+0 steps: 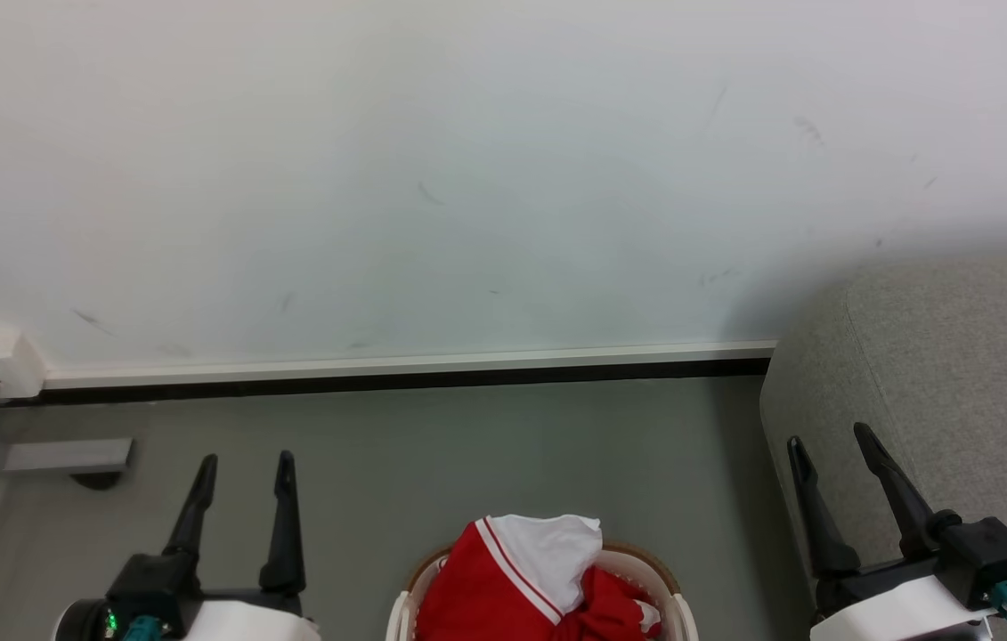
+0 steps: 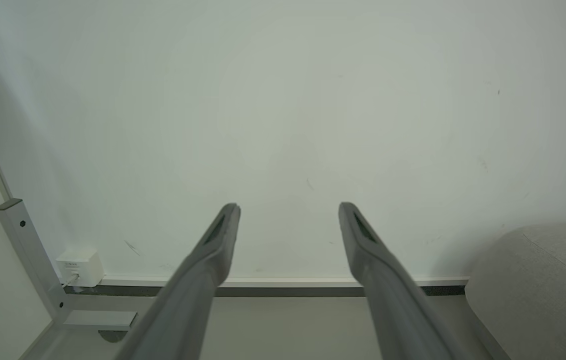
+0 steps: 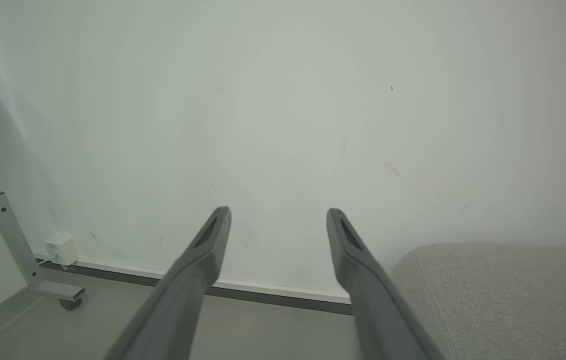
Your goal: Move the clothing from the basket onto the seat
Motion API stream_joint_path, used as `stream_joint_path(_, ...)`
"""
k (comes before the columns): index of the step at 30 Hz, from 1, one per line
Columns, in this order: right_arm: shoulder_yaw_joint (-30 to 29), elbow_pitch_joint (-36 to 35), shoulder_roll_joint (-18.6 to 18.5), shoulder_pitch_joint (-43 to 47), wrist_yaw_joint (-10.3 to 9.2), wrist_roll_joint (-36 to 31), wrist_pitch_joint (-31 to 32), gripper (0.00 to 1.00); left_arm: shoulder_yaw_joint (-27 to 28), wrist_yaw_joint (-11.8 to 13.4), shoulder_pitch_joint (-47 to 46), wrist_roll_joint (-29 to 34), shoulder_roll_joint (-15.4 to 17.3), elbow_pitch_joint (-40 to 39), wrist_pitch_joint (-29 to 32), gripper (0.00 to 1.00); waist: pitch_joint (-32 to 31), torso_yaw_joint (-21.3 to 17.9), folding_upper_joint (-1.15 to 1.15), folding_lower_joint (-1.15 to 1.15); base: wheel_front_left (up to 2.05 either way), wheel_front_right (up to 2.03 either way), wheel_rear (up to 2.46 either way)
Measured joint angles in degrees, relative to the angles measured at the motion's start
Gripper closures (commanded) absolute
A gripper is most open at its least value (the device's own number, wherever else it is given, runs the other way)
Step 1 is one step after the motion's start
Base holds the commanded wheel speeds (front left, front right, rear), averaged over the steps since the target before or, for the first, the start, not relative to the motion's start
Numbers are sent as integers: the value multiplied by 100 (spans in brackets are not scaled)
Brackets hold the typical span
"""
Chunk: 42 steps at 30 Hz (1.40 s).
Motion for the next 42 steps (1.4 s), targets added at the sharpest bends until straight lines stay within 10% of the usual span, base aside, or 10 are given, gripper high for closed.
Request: stream_joint_path(42, 63, -75, -66, -299, 0, 69, 0, 0, -37, 1, -96, -102, 2, -73, 0, 0, 350, -172, 0, 0, 0, 0, 0)
